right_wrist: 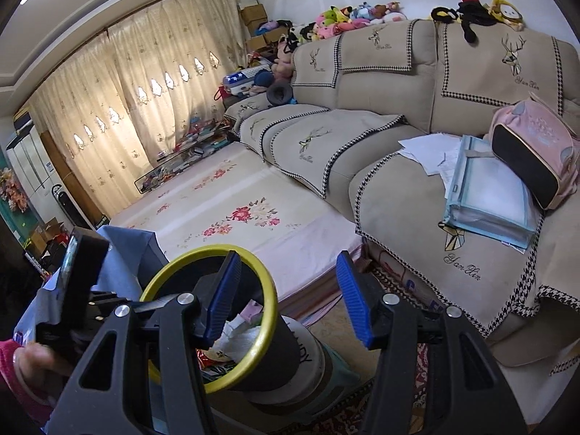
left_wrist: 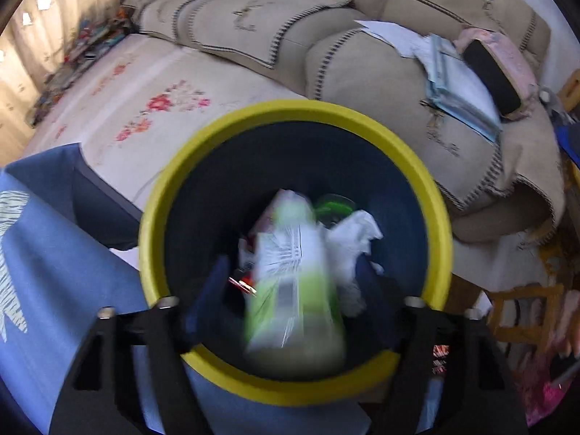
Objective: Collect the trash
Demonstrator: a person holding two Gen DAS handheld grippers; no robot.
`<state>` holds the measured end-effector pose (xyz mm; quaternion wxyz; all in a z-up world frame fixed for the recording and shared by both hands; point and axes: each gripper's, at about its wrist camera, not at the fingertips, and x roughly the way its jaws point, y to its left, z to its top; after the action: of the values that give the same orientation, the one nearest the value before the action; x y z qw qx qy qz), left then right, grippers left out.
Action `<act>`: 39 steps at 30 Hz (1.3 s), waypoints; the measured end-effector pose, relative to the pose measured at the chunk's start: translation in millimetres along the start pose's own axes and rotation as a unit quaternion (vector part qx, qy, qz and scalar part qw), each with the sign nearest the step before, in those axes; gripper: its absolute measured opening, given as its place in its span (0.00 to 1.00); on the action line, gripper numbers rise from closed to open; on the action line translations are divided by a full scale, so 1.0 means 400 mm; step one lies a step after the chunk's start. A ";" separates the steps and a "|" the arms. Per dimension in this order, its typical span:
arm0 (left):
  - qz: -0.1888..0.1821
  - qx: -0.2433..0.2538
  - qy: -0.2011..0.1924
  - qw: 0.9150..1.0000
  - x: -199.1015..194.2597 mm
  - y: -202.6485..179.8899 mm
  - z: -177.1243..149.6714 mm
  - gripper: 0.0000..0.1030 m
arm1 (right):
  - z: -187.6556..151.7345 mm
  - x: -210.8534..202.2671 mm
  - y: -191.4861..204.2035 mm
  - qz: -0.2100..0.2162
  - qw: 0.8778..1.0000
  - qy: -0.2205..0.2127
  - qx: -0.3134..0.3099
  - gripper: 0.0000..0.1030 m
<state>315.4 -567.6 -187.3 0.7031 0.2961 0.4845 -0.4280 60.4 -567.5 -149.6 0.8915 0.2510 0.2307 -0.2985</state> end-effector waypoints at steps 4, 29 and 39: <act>0.003 -0.025 -0.031 0.999 -0.064 0.018 -0.031 0.76 | -0.002 -0.006 0.004 0.001 1.000 0.003 -0.005 0.51; 0.272 -0.344 -0.293 0.850 -0.848 0.083 -1.037 0.95 | -0.181 -0.290 0.385 0.111 0.972 -0.010 -0.205 0.88; 0.299 -0.399 -0.310 0.810 -0.921 0.003 -1.281 0.95 | -0.240 -0.445 0.457 0.154 0.956 -0.036 -0.248 0.91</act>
<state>36.8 -25.2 -24.9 0.9655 -0.0285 0.2564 -0.0353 26.6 -310.0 -66.6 0.9685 0.0437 0.2238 -0.0997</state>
